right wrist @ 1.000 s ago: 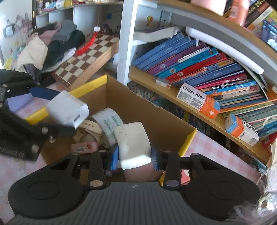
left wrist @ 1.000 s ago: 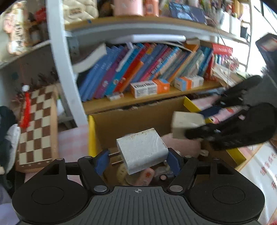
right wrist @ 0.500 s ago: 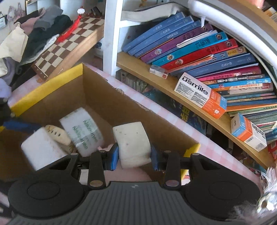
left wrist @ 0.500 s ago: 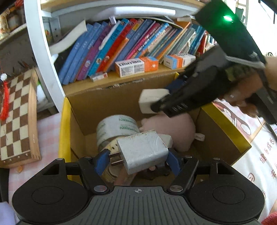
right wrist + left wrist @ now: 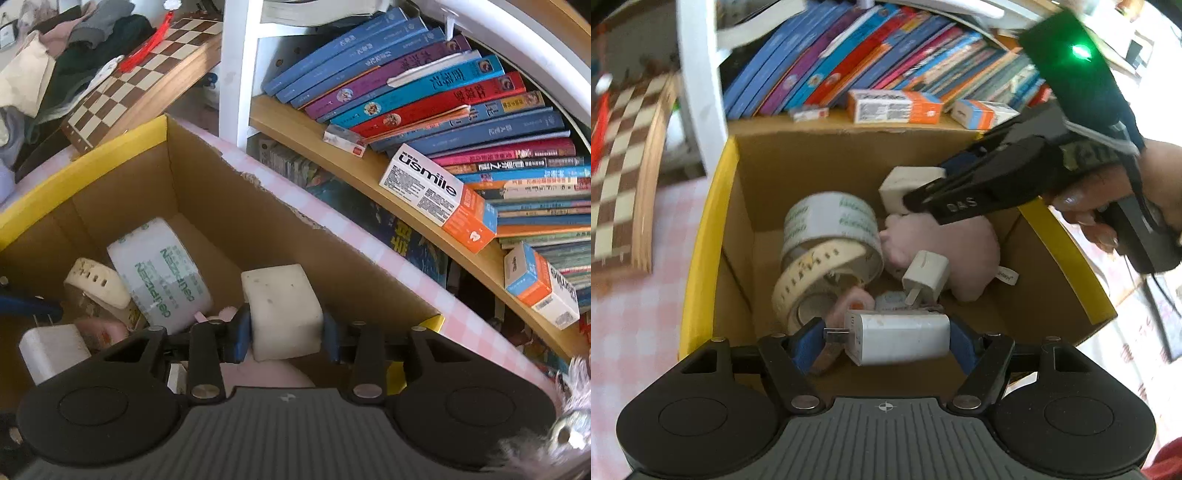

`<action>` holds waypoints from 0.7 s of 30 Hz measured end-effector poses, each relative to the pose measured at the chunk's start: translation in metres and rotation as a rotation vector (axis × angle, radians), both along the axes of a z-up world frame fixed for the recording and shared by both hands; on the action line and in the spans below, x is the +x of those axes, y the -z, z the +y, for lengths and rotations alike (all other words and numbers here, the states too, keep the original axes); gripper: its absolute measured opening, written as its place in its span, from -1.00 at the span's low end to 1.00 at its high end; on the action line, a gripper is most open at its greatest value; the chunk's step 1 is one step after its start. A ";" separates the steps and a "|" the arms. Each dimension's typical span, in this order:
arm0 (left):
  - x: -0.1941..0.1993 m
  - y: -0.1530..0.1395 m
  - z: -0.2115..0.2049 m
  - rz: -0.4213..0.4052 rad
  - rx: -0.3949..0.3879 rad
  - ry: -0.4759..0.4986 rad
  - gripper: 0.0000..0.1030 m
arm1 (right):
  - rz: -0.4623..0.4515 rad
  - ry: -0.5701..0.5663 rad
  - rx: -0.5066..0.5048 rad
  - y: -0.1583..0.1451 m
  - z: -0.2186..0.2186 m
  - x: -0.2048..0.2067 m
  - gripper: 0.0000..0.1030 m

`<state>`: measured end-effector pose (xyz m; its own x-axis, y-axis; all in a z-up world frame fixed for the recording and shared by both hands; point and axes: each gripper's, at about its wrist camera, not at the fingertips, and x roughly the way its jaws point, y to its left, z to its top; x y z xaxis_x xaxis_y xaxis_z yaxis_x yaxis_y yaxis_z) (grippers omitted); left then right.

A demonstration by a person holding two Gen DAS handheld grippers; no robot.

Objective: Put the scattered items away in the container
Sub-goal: 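Open both tools to drop the two white chargers into the box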

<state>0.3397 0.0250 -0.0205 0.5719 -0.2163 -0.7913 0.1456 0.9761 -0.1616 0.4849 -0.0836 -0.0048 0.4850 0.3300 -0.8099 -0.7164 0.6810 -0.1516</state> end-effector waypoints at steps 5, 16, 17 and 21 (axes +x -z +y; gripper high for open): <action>-0.006 0.000 -0.001 0.026 -0.026 -0.061 0.38 | -0.012 -0.026 -0.001 0.000 -0.003 -0.001 -0.31; -0.013 0.001 -0.007 0.010 -0.033 -0.058 0.39 | -0.013 -0.066 -0.006 0.000 0.002 -0.009 -0.27; -0.013 0.000 -0.007 0.006 -0.028 -0.055 0.39 | -0.008 -0.056 -0.004 -0.001 0.002 -0.009 -0.27; -0.017 -0.006 -0.010 -0.031 0.003 -0.053 0.41 | -0.011 -0.018 0.003 -0.002 0.003 -0.011 -0.08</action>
